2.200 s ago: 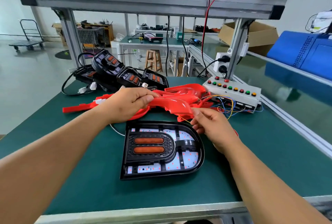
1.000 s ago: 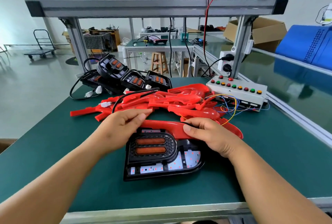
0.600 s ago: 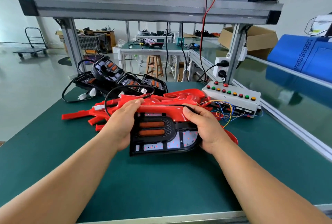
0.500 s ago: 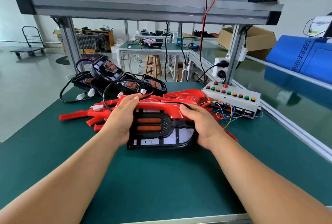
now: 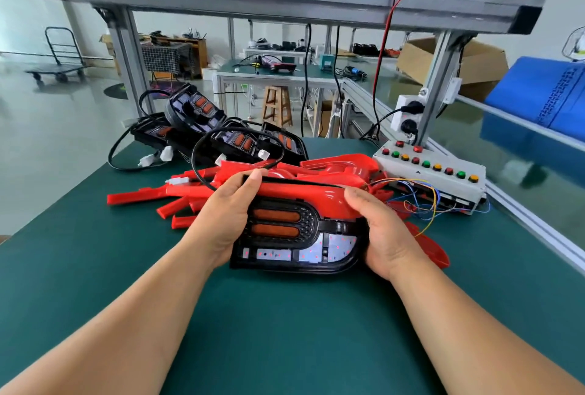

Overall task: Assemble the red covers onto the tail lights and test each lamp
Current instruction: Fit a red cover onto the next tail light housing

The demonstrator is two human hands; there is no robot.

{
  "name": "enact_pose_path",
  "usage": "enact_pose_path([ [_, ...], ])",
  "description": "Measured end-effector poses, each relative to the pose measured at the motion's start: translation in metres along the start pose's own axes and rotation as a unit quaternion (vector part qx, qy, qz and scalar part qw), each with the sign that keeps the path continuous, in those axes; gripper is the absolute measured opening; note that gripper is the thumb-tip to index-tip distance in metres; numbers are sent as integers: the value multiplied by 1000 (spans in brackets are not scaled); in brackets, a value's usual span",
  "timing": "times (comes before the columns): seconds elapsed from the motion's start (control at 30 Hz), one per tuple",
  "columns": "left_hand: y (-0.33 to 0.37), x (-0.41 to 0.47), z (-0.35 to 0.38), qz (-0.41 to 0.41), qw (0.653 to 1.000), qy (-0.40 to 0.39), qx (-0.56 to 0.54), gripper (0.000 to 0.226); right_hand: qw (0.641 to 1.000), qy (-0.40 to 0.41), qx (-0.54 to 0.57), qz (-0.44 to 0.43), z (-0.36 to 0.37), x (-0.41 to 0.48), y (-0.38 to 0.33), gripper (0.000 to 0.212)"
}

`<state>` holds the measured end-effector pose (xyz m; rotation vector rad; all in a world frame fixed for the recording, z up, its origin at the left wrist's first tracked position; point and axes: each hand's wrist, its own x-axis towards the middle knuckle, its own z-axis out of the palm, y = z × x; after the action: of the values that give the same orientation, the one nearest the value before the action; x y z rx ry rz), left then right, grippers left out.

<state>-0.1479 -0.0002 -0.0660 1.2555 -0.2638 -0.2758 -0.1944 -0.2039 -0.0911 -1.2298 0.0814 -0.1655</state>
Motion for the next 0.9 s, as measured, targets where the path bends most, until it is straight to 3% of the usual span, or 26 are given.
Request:
enact_pose_path([
  [0.33,-5,-3,1,29,1000,-1,8,20,1000,13,-9,-26,5,-1,-2,30],
  [0.5,-10,2,-13,143,973,-24,181,37,999,28,-6,-46,8,-1,-4,10],
  [0.63,-13,6,-18,153,967,-4,205,41,997,34,-26,-62,8,-3,-3,10],
  [0.77,-15,10,-20,187,938,46,289,31,997,21,-48,-62,8,-4,-1,46],
  [0.9,-12,7,-21,227,901,83,360,21,996,-27,-57,-70,2,-5,-1,52],
])
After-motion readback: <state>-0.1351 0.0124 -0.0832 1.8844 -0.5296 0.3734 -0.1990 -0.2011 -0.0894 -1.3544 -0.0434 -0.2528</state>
